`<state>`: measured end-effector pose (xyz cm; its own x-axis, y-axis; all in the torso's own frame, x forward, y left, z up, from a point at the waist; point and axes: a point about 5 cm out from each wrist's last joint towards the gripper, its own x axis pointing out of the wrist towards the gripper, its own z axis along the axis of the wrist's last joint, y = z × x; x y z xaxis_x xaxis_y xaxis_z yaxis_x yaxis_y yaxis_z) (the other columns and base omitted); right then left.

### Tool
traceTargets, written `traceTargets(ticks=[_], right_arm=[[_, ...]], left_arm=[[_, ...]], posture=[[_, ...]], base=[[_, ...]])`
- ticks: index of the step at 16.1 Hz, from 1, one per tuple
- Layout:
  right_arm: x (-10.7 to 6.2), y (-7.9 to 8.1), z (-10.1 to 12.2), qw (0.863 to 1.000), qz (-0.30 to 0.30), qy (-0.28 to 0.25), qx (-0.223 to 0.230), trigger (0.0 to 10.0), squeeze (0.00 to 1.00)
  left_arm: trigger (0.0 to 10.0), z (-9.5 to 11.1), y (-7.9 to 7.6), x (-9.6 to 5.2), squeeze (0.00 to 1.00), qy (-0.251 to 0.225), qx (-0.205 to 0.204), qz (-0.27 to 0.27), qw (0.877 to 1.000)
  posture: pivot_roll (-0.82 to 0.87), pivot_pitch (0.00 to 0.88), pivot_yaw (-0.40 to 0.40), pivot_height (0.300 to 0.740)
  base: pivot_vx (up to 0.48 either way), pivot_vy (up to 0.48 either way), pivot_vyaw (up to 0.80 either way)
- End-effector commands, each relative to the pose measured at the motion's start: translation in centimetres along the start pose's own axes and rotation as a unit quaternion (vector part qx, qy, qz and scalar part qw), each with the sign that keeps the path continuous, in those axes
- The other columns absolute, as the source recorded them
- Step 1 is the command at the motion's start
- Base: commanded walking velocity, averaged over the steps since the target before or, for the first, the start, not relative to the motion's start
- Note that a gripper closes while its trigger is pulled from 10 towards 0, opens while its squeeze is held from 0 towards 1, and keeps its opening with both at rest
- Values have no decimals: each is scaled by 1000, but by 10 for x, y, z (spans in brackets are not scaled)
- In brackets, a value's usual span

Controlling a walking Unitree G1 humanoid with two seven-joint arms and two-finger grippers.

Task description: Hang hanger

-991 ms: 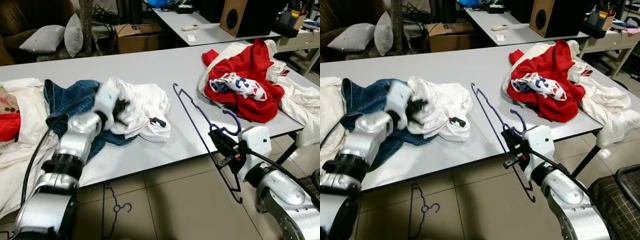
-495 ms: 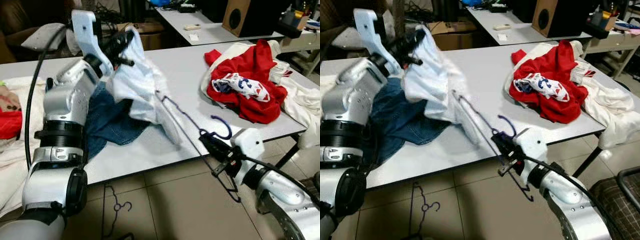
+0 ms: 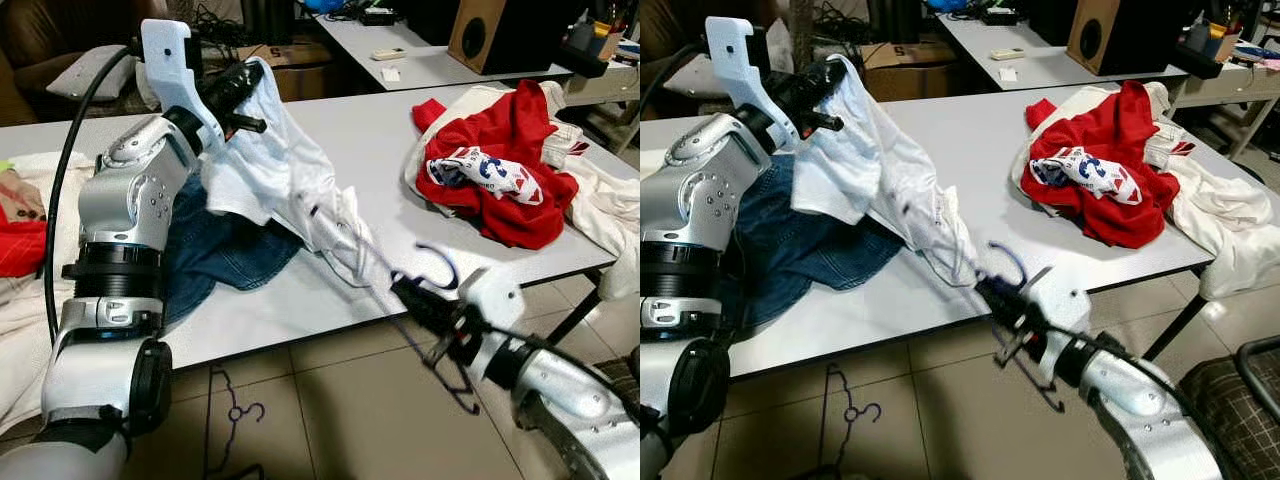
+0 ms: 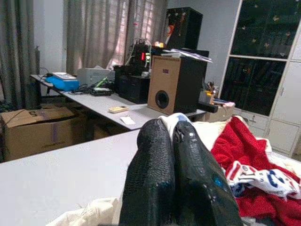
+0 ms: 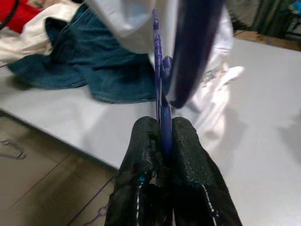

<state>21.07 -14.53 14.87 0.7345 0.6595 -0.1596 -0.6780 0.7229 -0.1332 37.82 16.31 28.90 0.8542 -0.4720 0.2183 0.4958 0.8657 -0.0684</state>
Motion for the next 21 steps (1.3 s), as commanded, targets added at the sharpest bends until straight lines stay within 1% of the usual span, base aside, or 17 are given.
traceTargets(ticks=[1,2,3,4,5,6,7,8,10,11,13,14,16,17,18,19,21], right_arm=[[-1,1,4,1000,6,-3,-11,10000,0],[0,-1,2,1000,0,6,-15,10000,0],[-1,-8,-3,999,-30,23,-22,10000,0],[-6,-25,-5,995,-90,35,-33,10000,0],[-12,-37,-4,991,-128,37,-31,10000,0],[-14,-40,-6,989,-135,46,-30,10000,0],[-18,-44,-13,988,-137,71,-25,10000,0],[-20,-44,-16,988,-130,84,-27,10000,0],[-22,-46,-18,986,-133,93,-34,10000,0],[-23,-52,-17,984,-154,89,-33,10000,0],[-24,-56,-15,982,-166,85,-31,10000,0],[-24,-56,-15,982,-166,85,-30,10000,0],[-22,-53,-15,982,-165,82,-28,10000,0],[-22,-52,-14,983,-166,80,-27,10000,0],[-22,-52,-14,983,-166,77,-25,10000,0],[-21,-51,-14,983,-166,75,-24,10000,0],[-21,-50,-14,984,-164,72,-23,10000,0]], left_arm=[[0,3,-5,0,0,0,8,-18,1000],[0,3,-8,-1,0,4,15,-36,999],[0,0,-4,-8,0,22,55,-49,997],[0,-10,24,-26,0,83,185,-8,979],[0,-18,61,-48,0,146,291,63,943],[0,-19,70,-53,0,157,303,82,936],[0,-17,86,-67,0,178,329,124,919],[0,-16,92,-73,0,184,337,138,913],[0,-19,103,-85,0,220,373,151,889],[0,-20,114,-95,0,240,414,171,861],[0,-9,126,-102,0,220,485,237,812],[0,-7,126,-102,0,211,491,246,809],[392,-25,123,-96,0,241,432,211,843],[10000,-36,119,-95,0,262,407,191,854],[10000,-46,109,-90,0,255,373,149,879],[10000,-53,97,-84,1000,245,333,102,905],[10000,-47,87,-77,1000,209,311,86,923]], posture=[[-90,0,15,740],[-90,0,15,740],[-92,0,18,740],[-94,0,21,740],[-95,0,22,740],[-95,0,22,740],[-95,0,22,740],[-93,0,18,740],[-92,0,16,740],[-93,0,14,740],[-93,0,13,740],[-93,0,13,740],[-96,0,14,740],[-101,0,15,740],[-104,0,14,740],[-104,0,13,740],[-104,0,9,740]], base=[[0,0,0],[0,0,0],[0,0,0],[0,0,0],[0,0,0],[0,0,0],[0,0,0],[0,0,0],[0,0,0],[0,0,0],[0,0,0],[0,0,0],[0,0,0],[0,0,0],[0,0,0],[0,0,0],[0,0,0]])
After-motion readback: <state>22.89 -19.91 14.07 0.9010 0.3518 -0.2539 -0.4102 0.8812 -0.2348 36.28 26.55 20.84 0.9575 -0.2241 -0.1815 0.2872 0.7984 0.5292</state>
